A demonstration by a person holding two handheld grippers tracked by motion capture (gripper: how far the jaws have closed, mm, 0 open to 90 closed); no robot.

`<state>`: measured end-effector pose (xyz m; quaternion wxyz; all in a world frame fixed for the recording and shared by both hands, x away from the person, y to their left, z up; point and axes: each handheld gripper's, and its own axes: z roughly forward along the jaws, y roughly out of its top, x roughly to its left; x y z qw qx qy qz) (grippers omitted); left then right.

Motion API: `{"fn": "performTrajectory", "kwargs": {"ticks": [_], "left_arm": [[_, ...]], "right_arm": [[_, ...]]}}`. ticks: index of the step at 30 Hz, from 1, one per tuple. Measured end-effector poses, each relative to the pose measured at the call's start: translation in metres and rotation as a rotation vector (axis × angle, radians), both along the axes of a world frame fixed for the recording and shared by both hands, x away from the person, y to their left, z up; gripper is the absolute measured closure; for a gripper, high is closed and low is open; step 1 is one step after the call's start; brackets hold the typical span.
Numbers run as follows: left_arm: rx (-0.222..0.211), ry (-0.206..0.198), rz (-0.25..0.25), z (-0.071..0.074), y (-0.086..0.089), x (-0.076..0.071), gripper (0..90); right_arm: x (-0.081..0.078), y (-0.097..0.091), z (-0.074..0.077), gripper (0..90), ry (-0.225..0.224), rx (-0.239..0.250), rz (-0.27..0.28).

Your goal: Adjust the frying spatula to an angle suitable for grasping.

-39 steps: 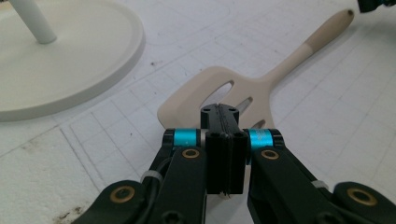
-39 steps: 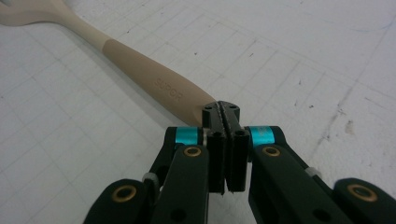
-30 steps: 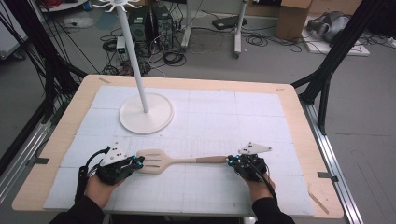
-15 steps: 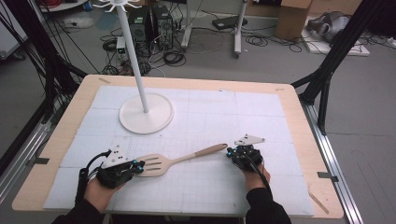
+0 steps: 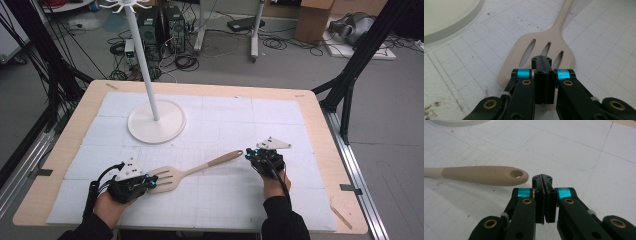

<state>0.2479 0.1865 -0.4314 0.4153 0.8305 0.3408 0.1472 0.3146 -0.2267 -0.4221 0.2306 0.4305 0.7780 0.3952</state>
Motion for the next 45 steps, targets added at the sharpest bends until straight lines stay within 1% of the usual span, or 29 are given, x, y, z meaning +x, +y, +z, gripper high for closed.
{"fn": "performTrajectory", "kwargs": {"ticks": [4,7,10,11,13,17,18,19,20,23,24,25,27,28,29,30,31,32,33,35,36,37,39,40,42,43,45], "left_arm": [[0.0,0.001,0.0,0.0,0.0,0.0,89.4],[-0.004,0.002,-0.002,0.0,0.0,0.0,89.3],[-0.002,0.004,0.0,0.0,0.0,0.0,89.3],[-0.002,0.007,-0.002,0.0,0.0,0.0,89.3],[0.001,0.008,-0.004,-0.001,0.0,0.0,89.3],[0.001,0.016,-0.004,-0.001,0.001,-0.001,89.2],[0.004,0.017,-0.001,-0.001,0.002,-0.001,89.0],[-0.003,0.019,0.002,-0.001,0.002,-0.002,88.6],[-0.006,0.026,0.0,-0.001,0.003,-0.002,88.3],[-0.002,0.029,-0.002,-0.001,0.005,-0.003,88.0],[-0.007,0.032,0.001,-0.001,0.005,-0.004,87.8],[0.0,0.032,-0.002,-0.001,0.007,-0.005,87.8],[0.0,0.038,0.0,-0.001,0.009,-0.006,87.3],[0.0,0.043,0.008,0.0,0.012,-0.006,87.0],[0.0,0.043,0.008,0.0,0.012,-0.006,86.9],[-0.001,0.046,0.015,0.0,0.015,-0.006,86.8],[-0.001,0.046,0.015,0.0,0.015,-0.006,86.8],[-0.002,0.047,0.019,0.001,0.017,-0.006,86.6],[-0.002,0.047,0.019,0.001,0.017,-0.006,86.6],[0.005,0.046,0.016,0.001,0.018,-0.007,86.6],[0.014,0.047,0.01,0.001,0.018,-0.007,86.6],[0.014,0.05,0.01,0.001,0.017,-0.008,86.6],[0.018,0.05,0.005,0.0,0.017,-0.009,86.7],[0.021,0.051,0.002,0.001,0.017,-0.009,86.7],[0.02,0.051,0.001,0.001,0.018,-0.01,86.7],[0.018,0.051,0.003,0.001,0.018,-0.01,86.7],[0.018,0.05,0.007,0.002,0.02,-0.009,86.7]], "right_arm": [[0.002,0.001,0.001,89.1,-0.006,-0.002,-0.005],[0.003,0.003,0.0,89.1,-0.004,-0.003,0.007],[0.003,0.008,0.0,89.1,-0.001,-0.026,0.031],[0.003,0.01,0.0,89.1,-0.01,-0.032,0.024],[0.004,0.01,0.001,89.2,-0.009,-0.015,0.023],[0.006,0.011,0.002,89.3,-0.009,-0.019,0.036],[0.007,0.011,0.002,89.4,-0.009,-0.019,0.04],[0.006,0.012,0.002,89.4,-0.007,-0.009,0.04],[0.006,0.013,0.003,89.4,-0.009,-0.011,0.043],[0.006,0.014,0.003,89.4,-0.013,-0.011,0.049],[0.006,0.016,0.003,89.4,-0.009,-0.014,0.054],[0.006,0.016,0.003,89.4,-0.009,-0.014,0.054],[0.005,0.018,0.003,89.4,-0.004,-0.011,0.057],[0.005,0.021,0.004,89.4,-0.006,-0.008,0.073],[0.005,0.021,0.004,89.4,-0.006,-0.008,0.073],[0.005,0.026,0.005,89.4,-0.007,-0.013,0.09],[0.005,0.026,0.005,89.4,-0.007,-0.013,0.09],[0.005,0.032,0.005,89.4,-0.006,-0.02,0.111],[0.005,0.032,0.005,89.4,-0.006,-0.02,0.111],[0.004,0.041,0.004,89.4,-0.003,-0.028,0.135],[0.003,0.044,0.003,89.4,-0.003,-0.028,0.143],[0.003,0.048,0.003,89.4,-0.002,-0.024,0.152],[0.003,0.053,0.002,89.4,-0.011,-0.022,0.158],[0.003,0.054,0.002,89.4,-0.005,-0.01,0.155],[0.003,0.056,0.002,89.4,0.001,0.001,0.161],[0.003,0.059,0.001,89.4,0.001,0.0,0.172],[0.003,0.061,0.0,89.4,0.003,0.0,0.176]]}}
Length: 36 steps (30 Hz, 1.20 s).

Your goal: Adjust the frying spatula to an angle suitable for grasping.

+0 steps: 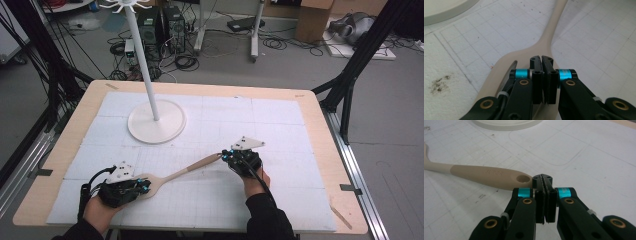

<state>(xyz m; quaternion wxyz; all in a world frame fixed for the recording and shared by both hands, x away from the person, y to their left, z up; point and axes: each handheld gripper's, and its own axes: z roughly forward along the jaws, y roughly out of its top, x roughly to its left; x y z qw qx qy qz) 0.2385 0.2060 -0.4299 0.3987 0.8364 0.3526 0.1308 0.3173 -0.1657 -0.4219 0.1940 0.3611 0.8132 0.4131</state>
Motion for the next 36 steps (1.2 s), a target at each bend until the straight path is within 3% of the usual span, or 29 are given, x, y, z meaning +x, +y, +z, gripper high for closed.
{"fn": "performTrajectory", "kwargs": {"ticks": [4,9,16,19,23,28,29,30,33,35,36], "left_arm": [[-0.018,-0.004,0.013,0.002,0.003,0.0,86.6],[-0.041,-0.013,0.04,0.004,0.009,0.001,85.8],[-0.043,-0.008,0.044,0.005,0.009,0.001,81.7],[-0.062,-0.011,0.067,0.006,0.01,0.002,73.2],[-0.077,-0.019,0.081,0.007,0.012,0.001,71.2],[-0.102,-0.036,0.079,0.01,0.015,0.001,69.4],[-0.111,-0.043,0.081,0.011,0.016,0.001,67.5],[-0.121,-0.047,0.084,0.012,0.016,0.001,67.5],[-0.164,-0.07,0.089,0.014,0.019,0.002,61.6],[-0.189,-0.094,0.088,0.016,0.019,0.003,50.5],[-0.198,-0.103,0.089,0.017,0.019,0.002,50.5]], "right_arm": [[0.002,0.007,-0.005,89.3,0.014,-0.007,0.014],[0.009,0.008,-0.012,89.3,0.043,0.034,-0.002],[0.015,0.009,-0.02,88.4,0.078,0.045,-0.017],[0.019,0.008,-0.024,85.4,0.096,0.054,-0.021],[0.018,0.005,-0.021,82.8,0.094,0.055,-0.022],[0.006,-0.015,0.001,64.6,0.03,0.091,-0.049],[-0.003,-0.031,0.01,52.9,0.018,0.142,-0.094],[-0.003,-0.031,0.01,52.9,0.018,0.142,-0.094],[-0.021,-0.064,0.022,39.4,-0.003,0.21,-0.176],[-0.038,-0.092,0.029,27.1,-0.024,0.216,-0.228],[-0.038,-0.092,0.029,27.1,-0.024,0.216,-0.228]]}}
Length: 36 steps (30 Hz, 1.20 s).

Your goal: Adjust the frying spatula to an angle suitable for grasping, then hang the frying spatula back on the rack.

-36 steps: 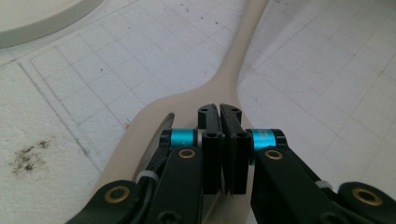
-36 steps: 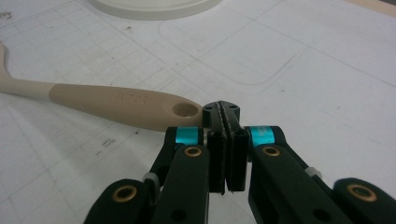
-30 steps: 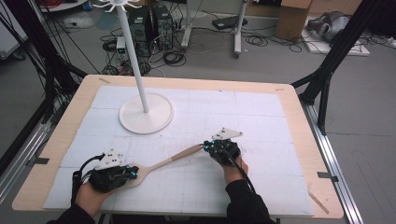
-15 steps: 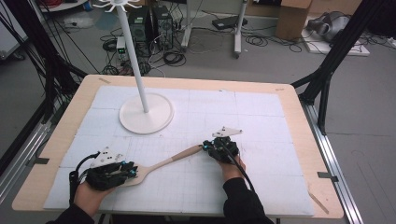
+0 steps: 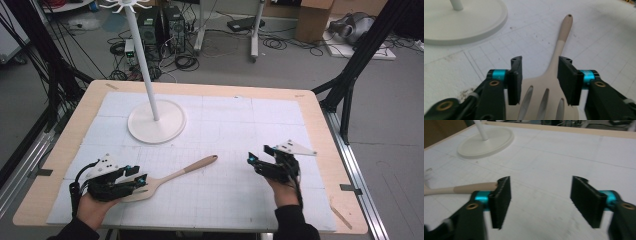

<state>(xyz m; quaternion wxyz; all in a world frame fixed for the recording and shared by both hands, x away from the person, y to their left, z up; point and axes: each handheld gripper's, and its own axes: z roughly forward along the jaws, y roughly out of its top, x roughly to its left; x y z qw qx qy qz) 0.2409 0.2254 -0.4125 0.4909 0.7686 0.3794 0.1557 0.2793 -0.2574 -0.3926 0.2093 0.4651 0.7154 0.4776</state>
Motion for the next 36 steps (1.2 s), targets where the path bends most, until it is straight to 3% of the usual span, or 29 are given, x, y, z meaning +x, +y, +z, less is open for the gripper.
{"fn": "performTrajectory", "kwargs": {"ticks": [1,2,4,5,6,7,8,9,10,13,15,19,25,30,34,36], "left_arm": [[-0.012,-0.014,-0.003,0.001,0.0,0.0,48.9],[-0.026,-0.034,0.0,0.002,0.001,0.0,42.8],[-0.051,-0.061,-0.008,0.004,0.002,0.0,39.4],[-0.063,-0.081,-0.003,0.005,0.003,0.001,32.2],[-0.068,-0.092,0.002,0.006,0.003,0.001,32.2],[-0.089,-0.115,0.004,0.007,0.004,0.001,24.6],[-0.089,-0.115,0.004,0.007,0.004,0.001,22.2],[-0.087,-0.126,0.013,0.008,0.005,0.002,18.1],[-0.081,-0.133,0.017,0.009,0.005,0.003,18.1],[-0.091,-0.149,0.014,0.011,0.007,0.004,17.0],[-0.099,-0.162,0.017,0.011,0.008,0.004,17.7],[-0.102,-0.163,0.019,0.011,0.008,0.005,18.9],[-0.074,-0.163,0.022,0.01,0.008,0.004,19.9],[-0.085,-0.159,0.027,0.012,0.009,0.004,20.3],[-0.055,-0.167,0.033,0.011,0.008,0.005,18.9],[-0.046,-0.155,0.011,0.01,0.008,0.006,21.8]], "right_arm": [[-0.004,-0.006,0.001,25.9,0.0,-0.006,-0.007],[-0.018,-0.02,0.002,20.7,-0.013,-0.031,-0.026],[-0.023,-0.024,0.002,19.6,-0.022,-0.035,-0.028],[-0.036,-0.035,0.003,17.3,-0.057,-0.044,-0.031],[-0.036,-0.035,0.003,17.3,-0.057,-0.044,-0.031],[-0.048,-0.041,0.003,15.9,-0.103,-0.034,-0.034],[-0.048,-0.041,0.003,15.9,-0.103,-0.034,-0.034],[-0.057,-0.044,0.005,15.9,-0.136,-0.017,-0.023],[-0.057,-0.044,0.005,15.9,-0.136,-0.017,-0.023],[-0.07,-0.045,0.015,16.7,-0.194,-0.013,0.001],[-0.076,-0.042,0.02,16.7,-0.226,-0.039,0.002],[-0.073,-0.04,0.014,17.0,-0.195,-0.038,0.015],[-0.069,-0.041,0.011,17.0,-0.188,-0.041,0.018],[-0.069,-0.041,0.009,17.0,-0.177,-0.05,0.017],[-0.068,-0.041,0.009,17.0,-0.176,-0.046,0.011],[-0.068,-0.04,0.009,17.0,-0.175,-0.05,0.014]]}}
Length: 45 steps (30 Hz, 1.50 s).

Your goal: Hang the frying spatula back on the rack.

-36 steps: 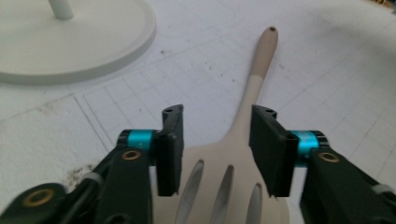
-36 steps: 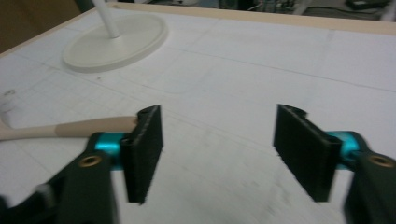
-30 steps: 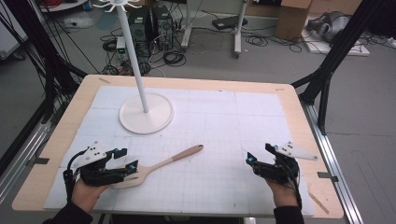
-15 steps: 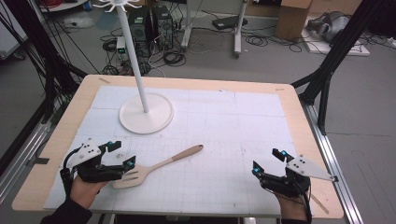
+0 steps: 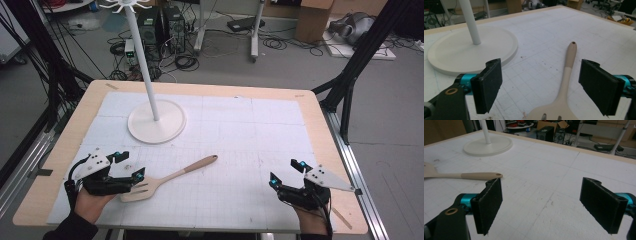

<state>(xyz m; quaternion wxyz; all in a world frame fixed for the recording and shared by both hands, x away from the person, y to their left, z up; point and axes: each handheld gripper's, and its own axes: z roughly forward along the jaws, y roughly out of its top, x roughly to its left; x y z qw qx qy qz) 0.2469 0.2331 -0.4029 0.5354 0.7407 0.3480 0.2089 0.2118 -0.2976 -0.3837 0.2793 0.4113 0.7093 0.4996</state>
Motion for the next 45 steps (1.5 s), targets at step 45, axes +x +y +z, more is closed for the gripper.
{"fn": "performTrajectory", "kwargs": {"ticks": [45], "left_arm": [[0.513,0.401,-0.378,-0.008,-0.099,0.073,57.6]], "right_arm": [[0.0,0.0,0.001,17.0,0.007,0.0,0.016]]}}
